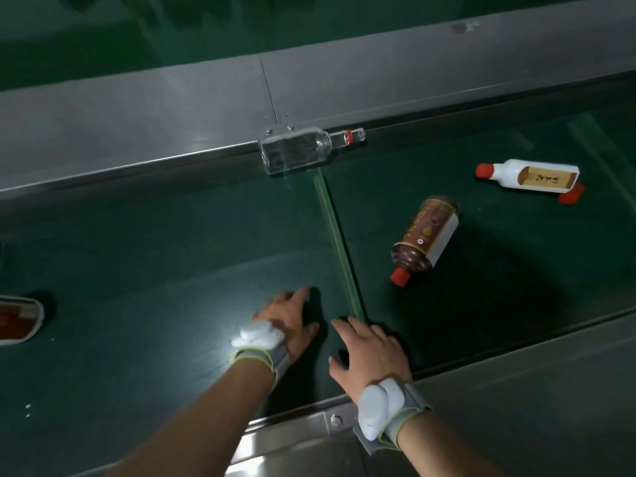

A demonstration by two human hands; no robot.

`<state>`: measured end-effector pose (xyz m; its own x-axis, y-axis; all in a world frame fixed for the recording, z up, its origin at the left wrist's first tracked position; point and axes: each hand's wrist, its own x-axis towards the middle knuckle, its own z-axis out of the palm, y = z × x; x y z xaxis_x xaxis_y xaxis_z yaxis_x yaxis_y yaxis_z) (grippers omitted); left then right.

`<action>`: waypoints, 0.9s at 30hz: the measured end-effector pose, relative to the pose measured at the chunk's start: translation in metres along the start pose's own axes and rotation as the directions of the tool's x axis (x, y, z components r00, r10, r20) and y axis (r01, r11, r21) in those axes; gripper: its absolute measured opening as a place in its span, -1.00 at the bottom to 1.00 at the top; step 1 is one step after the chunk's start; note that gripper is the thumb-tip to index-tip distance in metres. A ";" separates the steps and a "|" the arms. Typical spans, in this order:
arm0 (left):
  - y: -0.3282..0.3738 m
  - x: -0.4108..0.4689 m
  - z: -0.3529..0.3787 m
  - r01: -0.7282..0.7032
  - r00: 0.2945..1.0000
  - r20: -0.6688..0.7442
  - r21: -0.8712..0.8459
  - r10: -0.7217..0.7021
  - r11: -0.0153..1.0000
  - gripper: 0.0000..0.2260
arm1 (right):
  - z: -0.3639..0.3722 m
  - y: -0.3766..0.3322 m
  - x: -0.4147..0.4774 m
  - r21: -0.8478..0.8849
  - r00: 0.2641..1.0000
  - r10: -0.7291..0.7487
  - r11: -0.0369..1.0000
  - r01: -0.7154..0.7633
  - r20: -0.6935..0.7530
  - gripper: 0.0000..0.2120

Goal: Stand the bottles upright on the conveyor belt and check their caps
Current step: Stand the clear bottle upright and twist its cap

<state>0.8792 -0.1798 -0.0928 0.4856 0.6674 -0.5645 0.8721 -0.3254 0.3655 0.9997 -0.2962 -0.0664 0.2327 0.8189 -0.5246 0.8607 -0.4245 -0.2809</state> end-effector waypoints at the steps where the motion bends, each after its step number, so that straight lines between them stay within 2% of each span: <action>1: 0.004 0.010 -0.007 -0.003 1.000 -0.022 0.012 0.004 1.000 -0.39 | -0.004 0.002 0.002 -0.005 1.000 -0.003 1.000 0.003 -0.023 -0.43; 5: 0.027 0.058 -0.047 0.006 0.998 -0.066 0.155 0.004 0.988 -0.40 | -0.020 0.025 0.019 0.024 1.000 0.012 1.000 -0.012 -0.022 -0.45; 12: 0.052 0.134 -0.124 0.069 0.974 -0.223 0.440 0.034 0.895 -0.37 | -0.020 0.035 0.046 0.001 0.985 0.034 0.999 -0.035 0.167 -0.29; 13: 0.054 0.145 -0.135 0.080 0.969 -0.242 0.470 0.042 0.879 -0.35 | -0.020 0.033 0.048 -0.013 0.984 0.063 0.998 -0.061 0.167 -0.32; 15: 0.053 0.164 -0.151 0.099 0.967 -0.253 0.503 0.037 0.859 -0.31 | -0.014 0.029 0.050 -0.004 0.996 0.080 0.997 -0.081 -0.039 -0.43; 18: 0.056 0.196 -0.165 0.114 0.973 -0.229 0.527 0.011 0.842 -0.22 | -0.002 0.026 0.055 0.020 0.988 0.081 0.997 -0.079 -0.129 -0.51; 22: 0.064 0.216 -0.171 0.103 0.974 -0.224 0.542 0.025 0.834 -0.15 | 0.001 0.017 0.058 0.021 0.982 0.125 0.992 -0.123 -0.144 -0.58; 25: 0.071 0.222 -0.169 0.114 0.978 -0.207 0.542 0.001 0.833 -0.10 | -0.012 0.008 0.063 -0.016 0.981 0.163 0.986 -0.166 -0.105 -0.74; 27: 0.071 0.226 -0.167 0.123 0.978 -0.209 0.531 -0.010 0.839 -0.10 | -0.025 0.004 0.070 -0.062 0.974 0.228 0.972 -0.229 -0.010 -0.86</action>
<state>1.0409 0.0595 -0.0703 0.4532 0.7962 -0.4009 0.8228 -0.5467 -0.1556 1.0304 -0.2311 -0.0843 0.4277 0.7042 -0.5668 0.8113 -0.5755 -0.1028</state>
